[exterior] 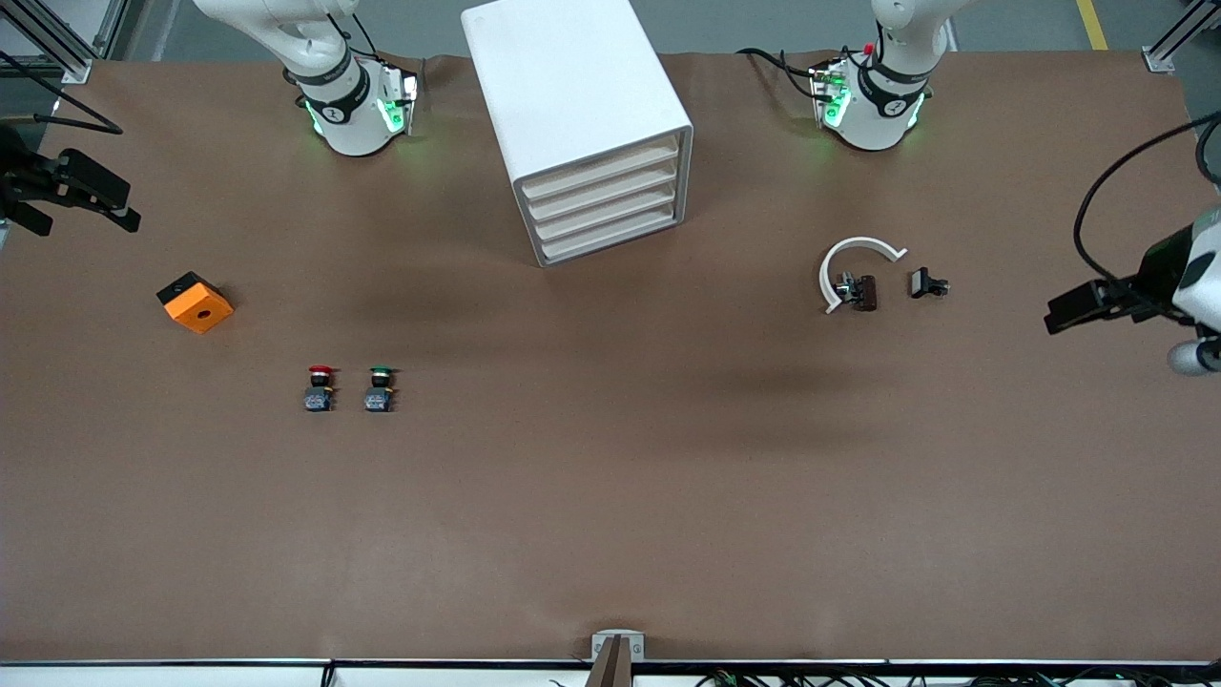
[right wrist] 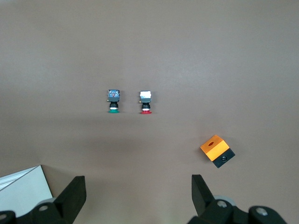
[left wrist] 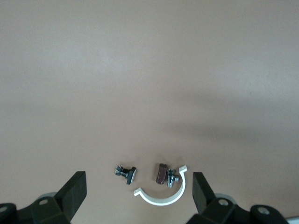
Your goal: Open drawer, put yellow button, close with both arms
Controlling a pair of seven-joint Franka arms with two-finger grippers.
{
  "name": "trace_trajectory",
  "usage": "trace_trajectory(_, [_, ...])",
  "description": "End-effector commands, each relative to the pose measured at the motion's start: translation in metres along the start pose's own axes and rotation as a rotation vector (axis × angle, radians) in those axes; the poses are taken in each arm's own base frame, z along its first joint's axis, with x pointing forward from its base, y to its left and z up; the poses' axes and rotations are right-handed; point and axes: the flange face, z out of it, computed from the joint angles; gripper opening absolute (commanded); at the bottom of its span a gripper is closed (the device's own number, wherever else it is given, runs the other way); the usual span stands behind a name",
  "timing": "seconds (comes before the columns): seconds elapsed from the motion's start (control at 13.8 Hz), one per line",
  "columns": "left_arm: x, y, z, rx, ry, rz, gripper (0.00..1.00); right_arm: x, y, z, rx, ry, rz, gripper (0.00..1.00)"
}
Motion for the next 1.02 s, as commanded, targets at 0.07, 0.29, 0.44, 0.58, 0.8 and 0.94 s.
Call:
trace_trajectory(0.07, [-0.037, -0.002, -0.029, -0.005, 0.006, 0.011, 1.0, 0.002, 0.0, -0.004, -0.015, -0.002, -0.012, 1.0])
trace_trajectory(0.29, [-0.051, -0.003, -0.041, -0.009, 0.012, 0.054, 1.0, 0.002, -0.001, -0.004, -0.015, -0.002, -0.013, 1.0])
trace_trajectory(0.44, [-0.066, 0.003, -0.042, 0.006, 0.007, 0.08, 1.0, 0.002, -0.002, -0.004, -0.015, -0.002, -0.015, 1.0])
trace_trajectory(0.58, [-0.079, 0.001, -0.042, 0.003, 0.005, 0.076, 1.0, 0.002, -0.002, -0.004, -0.015, -0.002, -0.015, 1.0])
trace_trajectory(0.8, [-0.092, 0.005, -0.043, 0.007, 0.004, 0.087, 1.0, 0.002, -0.002, -0.004, -0.015, -0.002, -0.015, 1.0])
trace_trajectory(0.94, [-0.1, 0.008, -0.041, 0.009, 0.0, 0.094, 1.0, 0.002, -0.002, -0.004, -0.015, -0.002, -0.015, 1.0])
